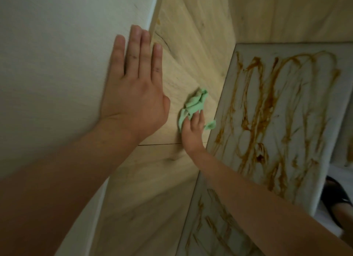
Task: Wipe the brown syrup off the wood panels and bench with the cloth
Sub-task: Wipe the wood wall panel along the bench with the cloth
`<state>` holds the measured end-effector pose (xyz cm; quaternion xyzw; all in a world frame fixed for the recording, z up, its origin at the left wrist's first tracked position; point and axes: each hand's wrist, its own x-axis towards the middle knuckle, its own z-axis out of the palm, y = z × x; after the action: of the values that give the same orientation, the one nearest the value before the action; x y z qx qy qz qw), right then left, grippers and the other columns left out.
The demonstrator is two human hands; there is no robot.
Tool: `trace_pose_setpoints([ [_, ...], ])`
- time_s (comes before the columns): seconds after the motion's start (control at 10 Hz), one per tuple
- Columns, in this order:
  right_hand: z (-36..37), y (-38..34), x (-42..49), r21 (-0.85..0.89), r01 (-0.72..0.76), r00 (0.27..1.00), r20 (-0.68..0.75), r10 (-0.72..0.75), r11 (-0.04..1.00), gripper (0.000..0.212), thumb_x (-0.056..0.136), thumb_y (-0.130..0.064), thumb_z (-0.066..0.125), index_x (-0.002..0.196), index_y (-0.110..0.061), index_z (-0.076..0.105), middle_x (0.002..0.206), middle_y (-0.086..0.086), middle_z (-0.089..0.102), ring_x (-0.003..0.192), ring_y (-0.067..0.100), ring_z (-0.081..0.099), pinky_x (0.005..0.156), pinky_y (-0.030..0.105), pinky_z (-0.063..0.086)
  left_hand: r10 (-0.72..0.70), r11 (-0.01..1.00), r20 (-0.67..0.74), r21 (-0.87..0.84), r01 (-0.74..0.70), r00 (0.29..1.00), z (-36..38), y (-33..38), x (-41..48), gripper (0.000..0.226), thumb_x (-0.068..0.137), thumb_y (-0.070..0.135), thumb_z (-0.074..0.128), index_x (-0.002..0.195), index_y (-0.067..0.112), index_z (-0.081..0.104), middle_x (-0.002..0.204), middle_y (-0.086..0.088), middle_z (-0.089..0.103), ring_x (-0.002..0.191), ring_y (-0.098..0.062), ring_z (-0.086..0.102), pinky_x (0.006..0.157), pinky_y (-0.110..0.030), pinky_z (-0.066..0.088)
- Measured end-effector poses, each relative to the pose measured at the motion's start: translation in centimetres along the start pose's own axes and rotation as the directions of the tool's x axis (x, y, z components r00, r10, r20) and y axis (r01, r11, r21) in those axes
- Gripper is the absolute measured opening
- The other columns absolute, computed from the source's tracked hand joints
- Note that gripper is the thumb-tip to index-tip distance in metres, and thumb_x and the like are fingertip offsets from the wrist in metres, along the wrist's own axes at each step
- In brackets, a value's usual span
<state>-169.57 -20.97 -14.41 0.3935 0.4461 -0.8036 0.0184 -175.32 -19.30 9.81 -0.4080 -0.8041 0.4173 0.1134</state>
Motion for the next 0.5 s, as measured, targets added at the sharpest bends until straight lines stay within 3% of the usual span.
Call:
trace_pose_setpoints([
  [0.1, -2.8, 1.4, 5.5, 0.923, -0.070, 0.890, -0.114, 0.442, 0.377, 0.062, 0.112, -0.043, 0.028, 0.166, -0.016, 0.011, 0.170, -0.014, 0.018, 0.154, 0.013, 0.025, 0.128, 0.033, 0.006, 0.002, 1.000, 0.004, -0.003, -0.002, 1.000, 0.3, 0.1, 0.0, 0.084, 0.097, 0.046, 0.019, 0.161, -0.004, -0.003, 0.167, -0.032, -0.005, 0.156, -0.046, -0.009, 0.126, -0.060, 0.001],
  [0.2, -4.2, 2.7, 10.6, -0.132, -0.281, 0.958, -0.093, 0.271, 0.950, 0.078, 0.106, -0.057, 0.037, 0.165, -0.011, 0.015, 0.160, -0.024, 0.036, 0.136, -0.003, 0.044, 0.122, 0.023, 0.016, 0.007, 1.000, -0.012, -0.017, -0.007, 1.000, 0.9, 0.3, 0.0, 0.084, 0.096, 0.046, 0.019, 0.161, -0.004, -0.004, 0.167, -0.033, -0.006, 0.156, -0.046, -0.010, 0.126, -0.061, 0.000],
  [0.3, -5.3, -2.3, 11.1, -0.210, -0.206, 0.975, -0.124, 0.183, 0.956, 0.062, 0.111, -0.047, 0.020, 0.165, -0.017, 0.012, 0.172, 0.010, 0.008, 0.157, 0.032, 0.017, 0.126, 0.047, 0.015, 0.011, 1.000, -0.018, -0.024, -0.012, 1.000, 1.0, 0.2, 0.0, 0.086, 0.096, 0.046, 0.018, 0.160, -0.004, -0.005, 0.166, -0.033, -0.009, 0.155, -0.046, -0.013, 0.125, -0.061, -0.001],
  [0.4, -4.1, -8.0, 11.5, -0.040, -0.047, 0.990, -0.133, 0.041, 0.998, 0.062, 0.111, -0.045, 0.023, 0.166, -0.023, 0.005, 0.174, 0.000, -0.002, 0.160, 0.025, 0.005, 0.126, 0.044, 0.004, 0.005, 0.999, -0.036, -0.051, -0.007, 0.999, 1.2, 0.4, 0.1, 0.086, 0.096, 0.046, 0.021, 0.161, -0.003, -0.007, 0.165, -0.035, -0.011, 0.154, -0.048, -0.016, 0.125, -0.062, -0.003],
  [0.5, -3.0, -13.3, 10.0, -0.086, 0.221, 0.968, -0.101, -0.229, 0.972, 0.062, 0.111, -0.040, 0.027, 0.166, -0.023, 0.003, 0.174, -0.004, -0.006, 0.159, 0.015, -0.002, 0.127, 0.038, -0.001, 0.018, 0.998, -0.036, -0.057, -0.020, 0.999, 0.9, 0.3, 0.0, 0.083, 0.098, 0.044, 0.021, 0.161, 0.001, -0.013, 0.163, -0.037, -0.016, 0.153, -0.050, -0.019, 0.124, -0.062, -0.008],
])
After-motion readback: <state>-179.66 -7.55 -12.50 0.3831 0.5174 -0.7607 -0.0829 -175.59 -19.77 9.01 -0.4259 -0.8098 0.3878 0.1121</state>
